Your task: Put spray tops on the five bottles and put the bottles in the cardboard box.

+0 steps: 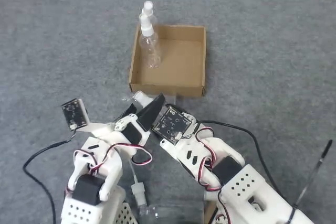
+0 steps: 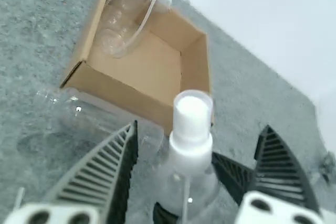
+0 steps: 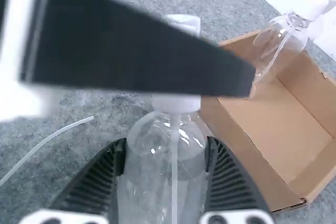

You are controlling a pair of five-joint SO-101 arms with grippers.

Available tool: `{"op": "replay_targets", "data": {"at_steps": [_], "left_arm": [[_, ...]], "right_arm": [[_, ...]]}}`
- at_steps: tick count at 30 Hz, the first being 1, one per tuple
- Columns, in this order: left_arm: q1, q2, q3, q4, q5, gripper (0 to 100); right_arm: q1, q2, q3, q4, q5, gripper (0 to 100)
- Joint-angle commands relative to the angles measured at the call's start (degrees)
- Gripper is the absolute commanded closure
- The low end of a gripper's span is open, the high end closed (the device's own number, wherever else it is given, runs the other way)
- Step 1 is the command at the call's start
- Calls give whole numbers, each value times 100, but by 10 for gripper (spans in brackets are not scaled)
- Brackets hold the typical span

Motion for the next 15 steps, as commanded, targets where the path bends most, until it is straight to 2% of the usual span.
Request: {"op": "replay_targets", "data": {"at_steps": [1, 15], "left_arm": [[-281, -105, -470, -132, 246, 665], [-1275, -105, -532, -466, 765, 665]], "right_arm": [[119, -215, -149, -189, -35, 986], [119, -215, -176, -198, -35, 986]]}}
